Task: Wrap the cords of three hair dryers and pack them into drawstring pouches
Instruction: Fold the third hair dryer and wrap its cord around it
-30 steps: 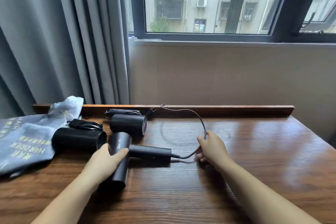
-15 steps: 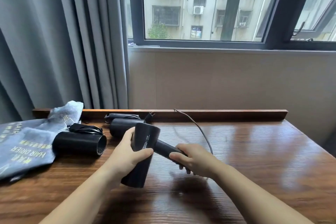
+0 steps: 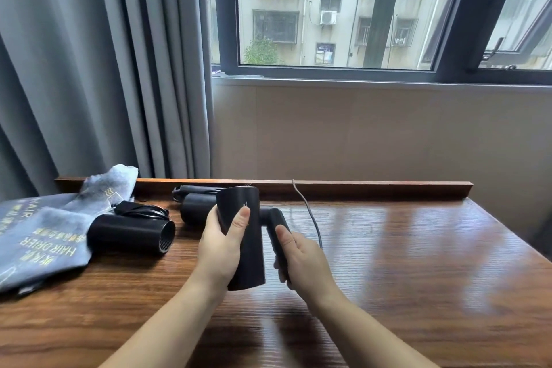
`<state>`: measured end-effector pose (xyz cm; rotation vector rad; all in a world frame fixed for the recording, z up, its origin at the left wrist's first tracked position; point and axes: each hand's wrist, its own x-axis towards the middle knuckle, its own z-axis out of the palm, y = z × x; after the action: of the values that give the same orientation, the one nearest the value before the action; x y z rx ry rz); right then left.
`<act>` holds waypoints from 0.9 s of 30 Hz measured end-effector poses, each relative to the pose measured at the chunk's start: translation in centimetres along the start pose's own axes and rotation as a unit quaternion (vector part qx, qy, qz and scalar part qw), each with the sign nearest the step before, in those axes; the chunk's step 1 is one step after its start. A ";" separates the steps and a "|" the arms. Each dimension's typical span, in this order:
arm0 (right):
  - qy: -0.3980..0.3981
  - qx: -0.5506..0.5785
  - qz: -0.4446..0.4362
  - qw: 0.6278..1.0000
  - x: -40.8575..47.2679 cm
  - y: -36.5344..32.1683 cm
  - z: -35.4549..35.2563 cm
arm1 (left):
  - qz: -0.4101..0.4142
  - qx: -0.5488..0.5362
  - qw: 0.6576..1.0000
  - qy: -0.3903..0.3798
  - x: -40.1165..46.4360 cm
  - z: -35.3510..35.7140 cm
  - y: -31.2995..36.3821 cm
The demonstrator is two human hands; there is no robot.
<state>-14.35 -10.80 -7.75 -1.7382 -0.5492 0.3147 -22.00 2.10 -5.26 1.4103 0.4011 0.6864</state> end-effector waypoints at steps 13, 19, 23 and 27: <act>-0.062 -0.146 -0.158 0.975 -1.2 0.0 0.0 | -0.009 -0.120 0.989 0.088 0.0 -1.2 1.4; -0.011 -0.417 -0.258 0.871 1.4 3.8 -5.2 | -0.063 -0.238 0.969 0.039 1.5 -3.4 2.7; -0.048 -0.428 -0.219 0.876 -0.3 3.3 -4.8 | -0.042 -0.268 0.961 0.048 1.9 -3.6 3.0; -0.090 -0.432 -0.188 0.877 -3.0 1.9 -1.2 | 0.028 -0.229 0.969 0.091 1.8 -2.6 3.2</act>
<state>-15.99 -13.71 -9.56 -2.3983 -1.2864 -0.0804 -22.95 5.29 -2.24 0.9268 0.3202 0.8957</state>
